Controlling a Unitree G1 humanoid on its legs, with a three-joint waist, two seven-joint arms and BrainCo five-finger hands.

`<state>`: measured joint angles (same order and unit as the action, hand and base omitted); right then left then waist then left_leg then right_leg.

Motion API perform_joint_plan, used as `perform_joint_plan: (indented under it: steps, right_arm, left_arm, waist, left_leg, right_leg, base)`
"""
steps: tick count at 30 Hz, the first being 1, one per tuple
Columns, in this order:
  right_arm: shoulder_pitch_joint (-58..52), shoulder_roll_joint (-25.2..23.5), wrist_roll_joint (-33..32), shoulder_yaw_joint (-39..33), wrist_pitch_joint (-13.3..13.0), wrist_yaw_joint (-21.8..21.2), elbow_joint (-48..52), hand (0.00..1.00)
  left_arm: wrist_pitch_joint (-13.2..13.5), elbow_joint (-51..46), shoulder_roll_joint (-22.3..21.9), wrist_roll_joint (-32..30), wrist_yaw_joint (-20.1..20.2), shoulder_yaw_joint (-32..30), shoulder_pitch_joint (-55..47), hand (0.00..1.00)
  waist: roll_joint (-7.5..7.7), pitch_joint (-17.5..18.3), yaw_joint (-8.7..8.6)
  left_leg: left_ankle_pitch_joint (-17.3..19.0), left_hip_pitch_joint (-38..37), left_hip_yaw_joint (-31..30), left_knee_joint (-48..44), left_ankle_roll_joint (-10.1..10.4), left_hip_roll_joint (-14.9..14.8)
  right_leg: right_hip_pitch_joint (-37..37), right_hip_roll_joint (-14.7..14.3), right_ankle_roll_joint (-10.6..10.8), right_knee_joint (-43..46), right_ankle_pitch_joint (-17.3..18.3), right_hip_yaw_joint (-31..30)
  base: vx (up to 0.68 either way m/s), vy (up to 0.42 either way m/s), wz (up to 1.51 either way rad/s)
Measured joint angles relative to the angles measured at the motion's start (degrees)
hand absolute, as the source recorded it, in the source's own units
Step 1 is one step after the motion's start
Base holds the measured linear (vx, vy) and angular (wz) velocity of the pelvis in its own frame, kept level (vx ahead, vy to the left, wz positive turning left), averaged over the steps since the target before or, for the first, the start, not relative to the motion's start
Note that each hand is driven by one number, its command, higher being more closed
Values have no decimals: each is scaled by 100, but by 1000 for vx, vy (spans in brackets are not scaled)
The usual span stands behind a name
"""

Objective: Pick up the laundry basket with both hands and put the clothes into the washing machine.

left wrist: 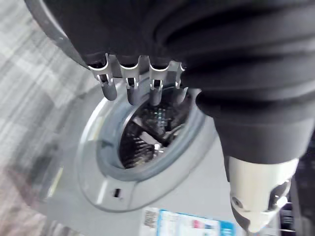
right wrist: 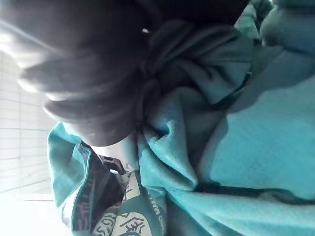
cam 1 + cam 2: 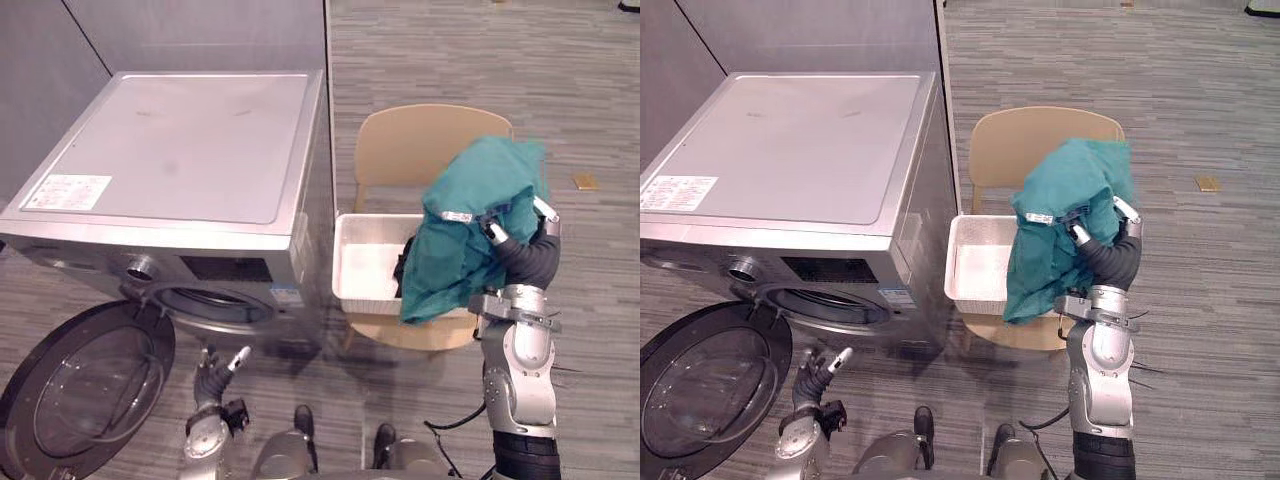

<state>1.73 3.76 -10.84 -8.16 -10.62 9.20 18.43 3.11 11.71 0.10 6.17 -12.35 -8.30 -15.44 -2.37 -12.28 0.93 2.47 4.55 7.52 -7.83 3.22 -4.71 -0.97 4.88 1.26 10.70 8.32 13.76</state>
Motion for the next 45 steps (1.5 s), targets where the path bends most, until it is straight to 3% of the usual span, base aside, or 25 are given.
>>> perform_joint_plan:
  steps: [7, 10, 16, 27, 28, 33, 40, 41, 45]
  right_arm:
    - [-432, 8, -787, 217, 0, -604, 272, 100]
    - [-659, 6, -1062, 597, 49, -949, 329, 100]
    - [-845, -65, -1239, 1270, 195, -1288, 596, 100]
    - [-912, -154, -1392, 2429, 338, -1561, 512, 100]
    - [-912, -160, -1407, 2507, 358, -1561, 463, 100]
    - [-908, -160, -1654, 2687, 391, -1556, 177, 100]
    - [-892, -153, -1818, 2840, 428, -1443, -42, 100]
    - [-892, -153, -1812, 2839, 428, -1422, -69, 0]
    - [-888, -172, -1661, 2758, 427, -1281, -302, 0]
  left_arm:
    - [279, -1644, 26, 48, 323, 547, -201, 0]
    - [460, -2254, 117, 49, 677, 1123, -172, 0]
    - [505, -2371, 215, 127, 1088, 1852, -121, 0]
    - [498, -2490, 359, 221, 1356, 2942, 124, 0]
    - [497, -2451, 361, 216, 1355, 3093, 177, 100]
    - [483, -2101, 361, 212, 1332, 3365, 497, 100]
    - [473, -1998, 367, 214, 960, 3530, 696, 100]
    - [473, -1995, 368, 214, 953, 3534, 695, 100]
    - [473, -1904, 367, 214, 949, 3537, 695, 100]
  waist:
    - [25, 111, -29]
    - [36, 146, -55]
    - [116, 328, -143]
    - [225, 638, -144]
    - [231, 686, -142]
    - [228, 738, -141]
    - [252, 761, -148]
    - [258, 765, -148]
    - [295, 793, -149]
  left_leg:
    - [-21, -284, 59, 102, -143, 139]
    - [11, -582, 122, 169, -185, 172]
    - [29, -842, 300, 311, -208, 174]
    - [26, -1218, 538, 591, -215, 202]
    - [26, -1246, 539, 604, -215, 209]
    - [-75, -1342, 524, 808, -231, 261]
    - [-100, -1377, 526, 907, -240, 283]
    - [-100, -1376, 526, 911, -240, 285]
    - [-101, -1377, 526, 956, -240, 295]
  right_leg:
    - [251, 102, 117, -140, -84, -78]
    - [518, 110, 158, -272, -112, -150]
    - [672, 87, 194, -394, -164, -335]
    - [896, 32, 227, -622, -290, -594]
    - [924, 35, 228, -641, -291, -595]
    - [961, 43, 240, -692, -297, -584]
    - [965, 56, 245, -732, -300, -587]
    - [967, 57, 250, -742, -303, -587]
    - [969, 57, 254, -786, -305, -584]
  base:
    - [11, 61, -5]
    - [46, 23, -10]
    - [12, 10, -17]
    - [2, 16, -12]
    - [0, 0, 0]
    - [1, 6, 1]
    - [0, 0, 0]
    - [0, 0, 0]
    - [0, 0, 0]
